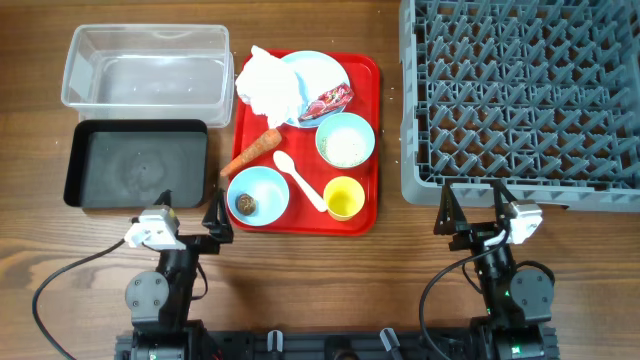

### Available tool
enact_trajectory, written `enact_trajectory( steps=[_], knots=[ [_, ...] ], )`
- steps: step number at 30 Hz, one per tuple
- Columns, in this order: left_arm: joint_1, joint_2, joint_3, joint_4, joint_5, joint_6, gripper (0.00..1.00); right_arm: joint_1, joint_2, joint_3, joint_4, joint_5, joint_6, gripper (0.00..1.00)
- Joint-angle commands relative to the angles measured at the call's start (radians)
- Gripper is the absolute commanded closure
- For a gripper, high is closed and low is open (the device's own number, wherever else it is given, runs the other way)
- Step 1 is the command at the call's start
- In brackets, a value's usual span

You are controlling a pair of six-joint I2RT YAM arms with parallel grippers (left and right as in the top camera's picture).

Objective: Sort waste into correct bins and load items into the dishwasher rack
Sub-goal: 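Raise both arms from rest toward the red tray and rack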

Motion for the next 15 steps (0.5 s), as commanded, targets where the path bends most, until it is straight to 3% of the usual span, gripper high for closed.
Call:
enact_trajectory(
  steps=[1,5,8,15],
  knots=[
    [0.008,0.000,-0.007,-0.010,-0.063,0.009,0.00,-0.005,0.002,-0.002,0.003,-0.016,-0.014,0.00],
    [0.008,0.000,-0.007,-0.007,-0.101,0.009,0.00,-0.005,0.002,-0.002,0.008,-0.011,-0.004,0.00],
    [0.008,0.000,-0.007,0.052,-0.100,0.009,0.00,-0.005,0.002,-0.002,0.051,0.050,0.090,0.00],
    [0.008,0.000,-0.002,0.393,-0.045,0.001,0.00,-0.005,0.002,-0.001,0.412,0.088,0.107,0.00]
  ],
)
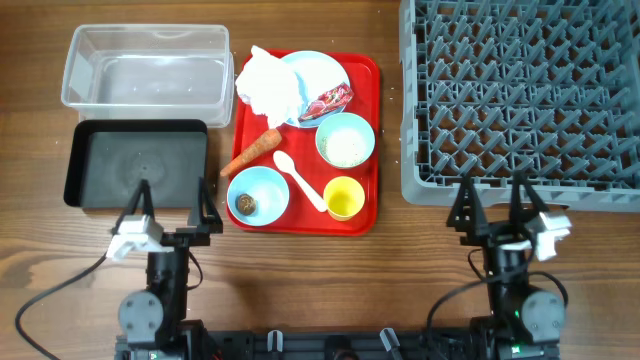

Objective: Sort waste into correct bins and load items into the dishwasher rack
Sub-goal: 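Raise both arms from rest toward the red tray and rack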

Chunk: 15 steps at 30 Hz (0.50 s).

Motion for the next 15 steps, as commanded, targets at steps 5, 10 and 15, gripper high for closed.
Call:
enact_trajectory(
  steps=[5,10,15],
  knots=[
    [0.008,0.021,0.155,0.066,0.065,0.005,0.00,-0.005,0.007,0.035,0.295,0.035,0.018,0.00],
    [0.008,0.137,0.368,-0.074,0.143,0.090,0.00,-0.005,0.046,0.148,0.314,-0.008,-0.020,0.00],
    [0.008,0.373,0.650,-0.289,0.186,0.137,0.00,-0.005,0.221,0.327,0.307,-0.097,-0.199,0.00]
  ],
)
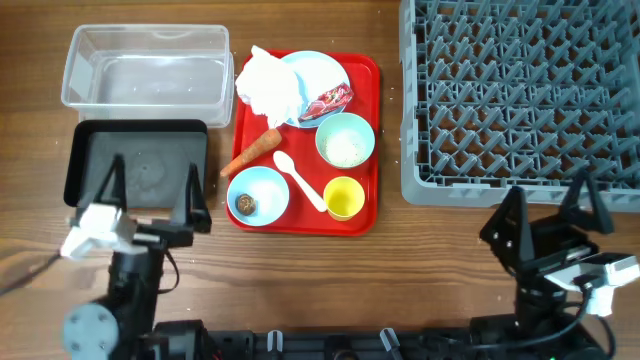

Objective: Sort waste into correct bins and load items into the dishwasher rack
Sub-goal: 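Raise both arms from rest toward the red tray and rack, then grasp the white tissue on the blue plate with the left gripper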

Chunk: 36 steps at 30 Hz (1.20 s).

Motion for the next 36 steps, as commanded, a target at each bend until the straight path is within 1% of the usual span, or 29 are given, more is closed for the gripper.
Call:
enact_trajectory(
  steps=[1,3,5,8,9,12,16,17,20,22,24,27,29,30,32,34,35,36],
  knots=[
    [0.008,0.208,0.222,-0.128,0.066,0.056,0.00,-0.003,0.168,0.163,-0.017,-0.133,-0.162,0.00],
    [0.008,0.327,0.329,-0.200,0.115,0.056,0.00,-0.003,0.275,0.262,-0.061,-0.211,-0.173,0.00],
    [0.008,0.455,0.454,-0.306,0.156,0.056,0.00,-0.003,0.381,0.363,-0.123,-0.280,-0.173,0.00],
    [0.008,0.629,0.637,-0.501,0.169,0.057,0.00,-0.003,0.538,0.524,-0.270,-0.375,-0.173,0.00],
    [0.008,0.684,0.695,-0.565,0.169,0.060,0.00,-0.003,0.588,0.585,-0.375,-0.409,-0.179,0.00],
    [-0.001,0.863,0.860,-0.733,0.186,0.092,0.00,-0.003,0.747,0.773,-0.609,-0.496,-0.252,0.00],
    [-0.065,1.127,1.098,-0.946,0.199,0.122,0.00,-0.003,0.917,0.970,-0.869,-0.539,-0.272,0.00],
    [-0.086,1.215,1.194,-1.036,0.197,0.139,0.00,-0.003,0.964,1.027,-0.959,-0.559,-0.303,0.00],
    [-0.122,1.400,1.417,-1.254,0.166,0.139,0.00,-0.003,1.043,1.122,-1.128,-0.559,-0.338,0.00],
    [-0.149,1.544,1.588,-1.426,0.122,0.139,0.00,-0.003,1.076,1.139,-1.190,-0.548,-0.353,0.00],
    [-0.163,1.613,1.620,-1.444,0.120,0.138,0.00,-0.003,1.096,1.138,-1.209,-0.532,-0.353,0.00],
    [-0.164,1.696,1.620,-1.355,0.158,0.104,0.00,-0.003,1.129,1.137,-1.255,-0.533,-0.349,0.00],
    [-0.165,1.738,1.620,-1.260,0.233,0.096,0.00,-0.003,1.139,1.137,-1.292,-0.533,-0.349,0.00],
    [-0.165,1.751,1.620,-1.191,0.270,0.062,0.00,-0.003,1.141,1.137,-1.320,-0.532,-0.350,0.00],
    [-0.175,1.762,1.620,-1.088,0.273,0.016,0.00,-0.003,1.141,1.137,-1.349,-0.533,-0.352,0.00],
    [-0.199,1.767,1.620,-1.018,0.214,-0.024,0.00,-0.003,1.141,1.137,-1.358,-0.533,-0.352,0.00],
    [-0.218,1.769,1.624,-1.001,0.150,-0.024,0.00,-0.003,1.141,1.137,-1.358,-0.533,-0.350,0.00],
    [-0.242,1.774,1.625,-0.996,0.048,-0.024,0.00,-0.003,1.141,1.137,-1.358,-0.533,-0.349,0.00]
  ],
)
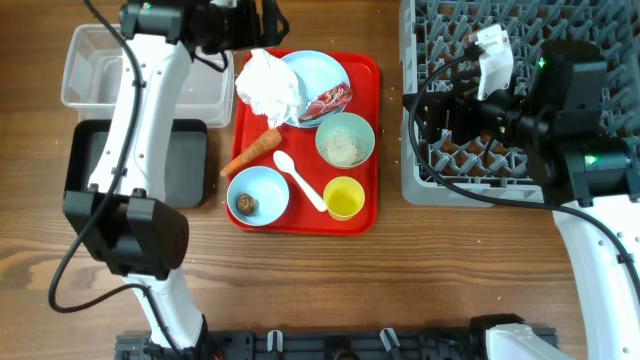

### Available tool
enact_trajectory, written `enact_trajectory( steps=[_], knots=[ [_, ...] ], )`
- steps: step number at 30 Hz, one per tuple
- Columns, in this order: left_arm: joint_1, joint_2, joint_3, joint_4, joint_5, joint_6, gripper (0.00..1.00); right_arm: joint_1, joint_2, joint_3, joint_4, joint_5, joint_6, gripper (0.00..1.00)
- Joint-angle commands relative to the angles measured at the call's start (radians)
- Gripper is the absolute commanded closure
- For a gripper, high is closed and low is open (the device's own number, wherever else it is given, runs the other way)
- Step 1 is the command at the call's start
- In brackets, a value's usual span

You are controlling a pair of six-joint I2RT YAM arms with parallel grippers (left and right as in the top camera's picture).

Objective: Sort waste into correct bins and load items into the dishwasher rack
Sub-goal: 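Grasp the white tissue on the blue plate with the left gripper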

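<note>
A red tray [371, 75] holds crumpled white paper [268, 85], a blue plate [322, 70] with a red wrapper [331, 100], a carrot [255, 150], a white spoon [299, 181], a blue bowl of white crumbs [346, 140], a yellow cup [344, 198] and a blue bowl with a brown scrap [257, 194]. My left gripper [268, 20] hangs open just beyond the paper at the tray's far left corner. My right gripper [418, 120] is open over the grey dishwasher rack's [440, 40] left edge, facing the tray. Neither holds anything.
A clear plastic bin [100, 65] stands at the far left, with a black bin [90, 165] in front of it; the left arm reaches across both. The right arm covers the rack's near middle. Bare wood lies in front of the tray.
Both arms were near the table's front edge. The left gripper is now at the tray's far left corner, the right gripper over the rack's left edge. No object has moved.
Both grippers stood open and low at the front edge, left of the tray and in front of the rack. At the following two moments they sat higher, the left one further left and the right one further right. Now both are extended toward the tray, still empty.
</note>
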Motion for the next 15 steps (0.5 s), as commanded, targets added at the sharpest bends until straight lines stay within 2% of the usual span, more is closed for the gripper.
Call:
enact_trajectory(
  steps=[1,5,7,11,15],
  knots=[
    [-0.068,0.015,0.023,0.009,-0.225,-0.038,0.00,-0.002,0.007,0.022,-0.002,-0.006,-0.017,0.00],
    [-0.119,0.094,0.023,-0.022,-0.407,-0.035,0.00,-0.002,0.007,0.022,-0.004,-0.006,-0.016,0.00],
    [-0.137,0.150,0.023,-0.039,-0.447,-0.035,0.00,-0.002,0.007,0.022,-0.014,-0.006,-0.016,0.00],
    [-0.143,0.272,0.021,-0.038,-0.452,-0.073,0.01,-0.002,0.007,0.021,-0.042,-0.006,-0.017,0.00],
    [-0.150,0.351,0.021,-0.013,-0.451,-0.060,0.00,-0.002,0.009,0.021,-0.043,-0.006,-0.018,0.03]
  ],
)
